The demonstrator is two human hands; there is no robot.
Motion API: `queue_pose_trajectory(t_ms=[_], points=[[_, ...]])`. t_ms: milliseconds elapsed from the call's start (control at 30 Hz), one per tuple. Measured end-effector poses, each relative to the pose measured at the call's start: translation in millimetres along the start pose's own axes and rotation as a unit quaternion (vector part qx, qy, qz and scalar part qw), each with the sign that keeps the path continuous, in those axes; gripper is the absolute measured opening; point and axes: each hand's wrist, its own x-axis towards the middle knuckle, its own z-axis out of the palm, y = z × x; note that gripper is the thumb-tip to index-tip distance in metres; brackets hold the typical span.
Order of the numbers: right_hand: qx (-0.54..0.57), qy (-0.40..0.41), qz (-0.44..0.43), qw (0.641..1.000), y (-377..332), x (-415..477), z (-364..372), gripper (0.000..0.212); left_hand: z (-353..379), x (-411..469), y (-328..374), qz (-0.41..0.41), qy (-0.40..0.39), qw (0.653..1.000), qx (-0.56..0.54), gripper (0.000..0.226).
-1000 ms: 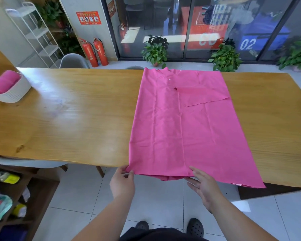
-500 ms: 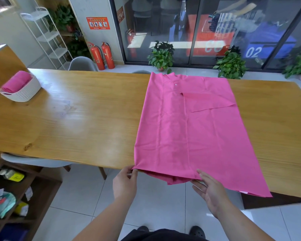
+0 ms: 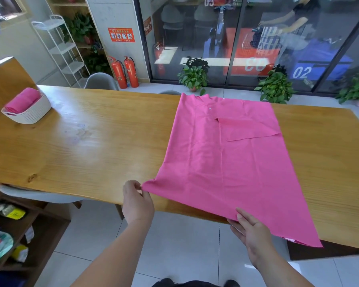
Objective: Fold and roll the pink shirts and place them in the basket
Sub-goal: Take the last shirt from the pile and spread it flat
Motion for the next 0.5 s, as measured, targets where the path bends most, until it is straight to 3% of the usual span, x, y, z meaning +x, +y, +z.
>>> queue_pose_trajectory(t_ms=[133, 300, 367, 500], points=[[0.027, 0.004, -0.004, 1.000, 1.6, -5.2, 9.0, 0.027, -1.9, -6.2, 34.0, 0.020, 0.019, 0.995, -0.099, 0.019], [0.028, 0.034, 0.025, 0.999, 13.7, -3.0, -1.1, 0.028, 3.9, 0.0, -7.8, -0.032, -0.158, 0.977, 0.137, 0.012], [0.016, 0.037, 0.027, 0.999, 16.4, -1.1, -4.0, 0.028, 0.0, -1.5, -18.9, -0.068, -0.124, 0.984, 0.104, 0.012], [0.015, 0.041, 0.025, 0.999, 19.7, -3.0, 4.1, 0.027, -13.1, -20.5, 1.0, 0.013, -0.006, 0.999, -0.051, 0.013]])
